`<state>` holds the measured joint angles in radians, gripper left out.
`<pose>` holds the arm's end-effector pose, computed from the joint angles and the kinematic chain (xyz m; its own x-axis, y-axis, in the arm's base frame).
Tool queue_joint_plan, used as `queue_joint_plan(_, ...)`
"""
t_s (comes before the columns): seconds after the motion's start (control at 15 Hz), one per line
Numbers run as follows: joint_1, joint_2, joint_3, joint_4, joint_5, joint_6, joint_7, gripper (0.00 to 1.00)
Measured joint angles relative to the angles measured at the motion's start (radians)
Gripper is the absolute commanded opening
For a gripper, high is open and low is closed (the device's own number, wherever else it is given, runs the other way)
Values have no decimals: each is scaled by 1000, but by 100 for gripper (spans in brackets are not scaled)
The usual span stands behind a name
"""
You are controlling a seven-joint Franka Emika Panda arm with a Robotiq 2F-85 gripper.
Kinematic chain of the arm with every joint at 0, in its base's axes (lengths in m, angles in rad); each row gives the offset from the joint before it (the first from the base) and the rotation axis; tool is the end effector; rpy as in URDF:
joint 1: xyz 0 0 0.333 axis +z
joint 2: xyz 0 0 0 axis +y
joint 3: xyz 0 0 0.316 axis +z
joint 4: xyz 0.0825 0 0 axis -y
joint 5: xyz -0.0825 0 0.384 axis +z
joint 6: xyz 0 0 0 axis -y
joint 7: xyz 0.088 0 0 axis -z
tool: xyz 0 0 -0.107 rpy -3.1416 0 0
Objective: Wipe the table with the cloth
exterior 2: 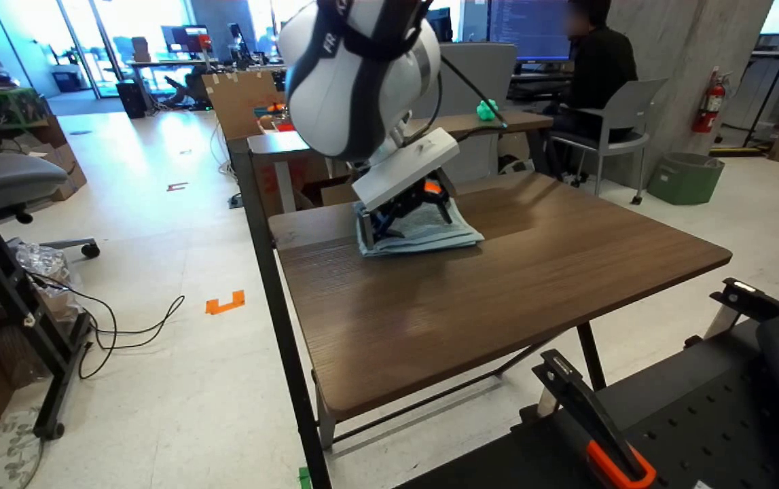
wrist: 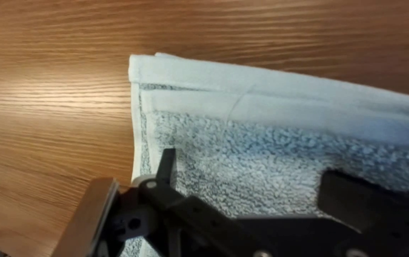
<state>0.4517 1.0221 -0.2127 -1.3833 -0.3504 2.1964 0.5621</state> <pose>0.6786 0.1795 0.0901 1.0000 -0.0037 -0.0028 -0.0019 -0.8813 0.4726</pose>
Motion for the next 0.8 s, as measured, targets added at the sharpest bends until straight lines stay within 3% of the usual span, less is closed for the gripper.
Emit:
queue_joint_plan(0.4,-135,-38,-42,-84,0,0,-21,100)
queue_joint_plan(0.6,-141,-57,-35,-121,-20,13,-77,100)
queue_joint_plan(0.8,-115,-98,-26,-208,-107,106,-112,100)
